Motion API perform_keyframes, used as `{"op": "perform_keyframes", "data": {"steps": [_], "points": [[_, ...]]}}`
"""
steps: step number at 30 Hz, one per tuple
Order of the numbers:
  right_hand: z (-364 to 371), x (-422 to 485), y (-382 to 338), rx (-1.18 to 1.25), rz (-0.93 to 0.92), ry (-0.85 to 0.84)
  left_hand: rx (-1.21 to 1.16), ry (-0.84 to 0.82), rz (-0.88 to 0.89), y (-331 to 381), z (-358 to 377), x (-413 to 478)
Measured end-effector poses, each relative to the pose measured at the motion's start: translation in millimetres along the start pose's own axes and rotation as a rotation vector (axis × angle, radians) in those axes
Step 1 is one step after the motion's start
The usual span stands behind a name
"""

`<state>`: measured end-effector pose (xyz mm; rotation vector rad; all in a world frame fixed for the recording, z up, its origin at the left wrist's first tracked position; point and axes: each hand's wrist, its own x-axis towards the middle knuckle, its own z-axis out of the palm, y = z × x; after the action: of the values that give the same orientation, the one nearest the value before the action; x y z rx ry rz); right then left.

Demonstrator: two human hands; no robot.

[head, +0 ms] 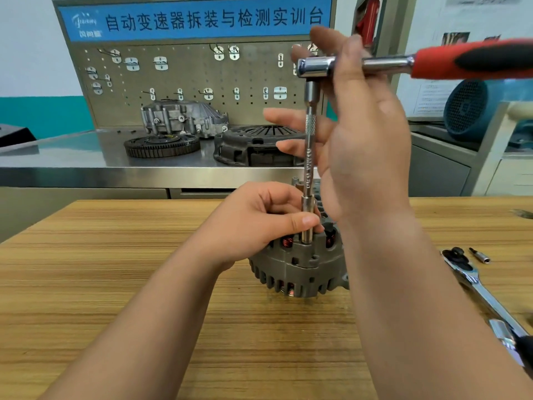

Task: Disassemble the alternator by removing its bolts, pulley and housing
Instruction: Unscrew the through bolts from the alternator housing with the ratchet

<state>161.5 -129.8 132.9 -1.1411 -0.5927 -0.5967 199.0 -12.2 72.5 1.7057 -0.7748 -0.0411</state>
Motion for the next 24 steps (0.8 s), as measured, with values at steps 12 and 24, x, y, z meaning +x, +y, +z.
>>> {"op": "perform_keyframes", "data": {"steps": [12, 24], "points": [[-9.9, 5.0, 2.4, 0.072, 0.057, 0.046, 0.044, 0.002, 0.028, -1.8, 2.8, 1.5], [-10.2, 6.9, -2.6, 0.245, 0.227, -0.062, -0.026, -0.082, 0.053, -4.8, 2.3, 1.4]]}}
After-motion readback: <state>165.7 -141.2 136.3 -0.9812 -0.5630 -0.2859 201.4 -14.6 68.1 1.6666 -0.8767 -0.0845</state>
